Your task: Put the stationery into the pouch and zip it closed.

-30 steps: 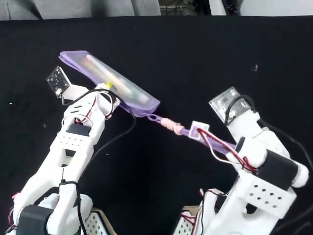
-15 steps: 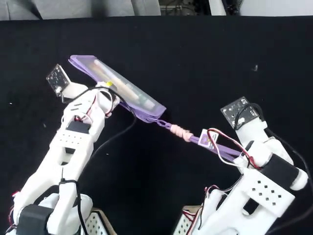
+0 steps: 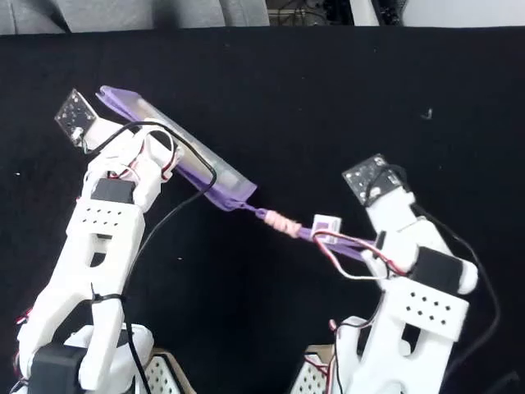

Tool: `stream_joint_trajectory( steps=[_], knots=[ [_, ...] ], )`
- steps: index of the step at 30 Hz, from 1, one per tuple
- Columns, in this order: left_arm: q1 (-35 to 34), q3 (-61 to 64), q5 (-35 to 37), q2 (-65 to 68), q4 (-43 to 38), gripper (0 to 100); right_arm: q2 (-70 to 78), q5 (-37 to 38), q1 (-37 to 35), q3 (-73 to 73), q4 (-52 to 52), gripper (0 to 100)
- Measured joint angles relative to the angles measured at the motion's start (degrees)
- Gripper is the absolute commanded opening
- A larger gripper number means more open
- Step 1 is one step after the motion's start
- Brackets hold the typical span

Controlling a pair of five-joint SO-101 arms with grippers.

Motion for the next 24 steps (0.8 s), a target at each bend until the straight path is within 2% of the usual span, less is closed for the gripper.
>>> stream_joint_trajectory(
  steps=[2,8,18,24],
  knots=[
    [0.0,0.0,0.0,0.0,0.0,5,0.0,-1.9,-2.4,0.0,0.0,1.1],
    [3.6,1.7,-1.0,0.0,0.0,22,0.0,-7.9,-9.9,0.0,0.0,1.1],
    [7.7,5.0,-1.3,-0.1,-0.1,23,0.0,-10.0,-11.6,-0.1,0.0,1.1],
    [13.6,5.0,-1.3,-0.1,-0.1,23,0.0,-10.0,-11.6,-0.1,0.0,1.1]
  ],
)
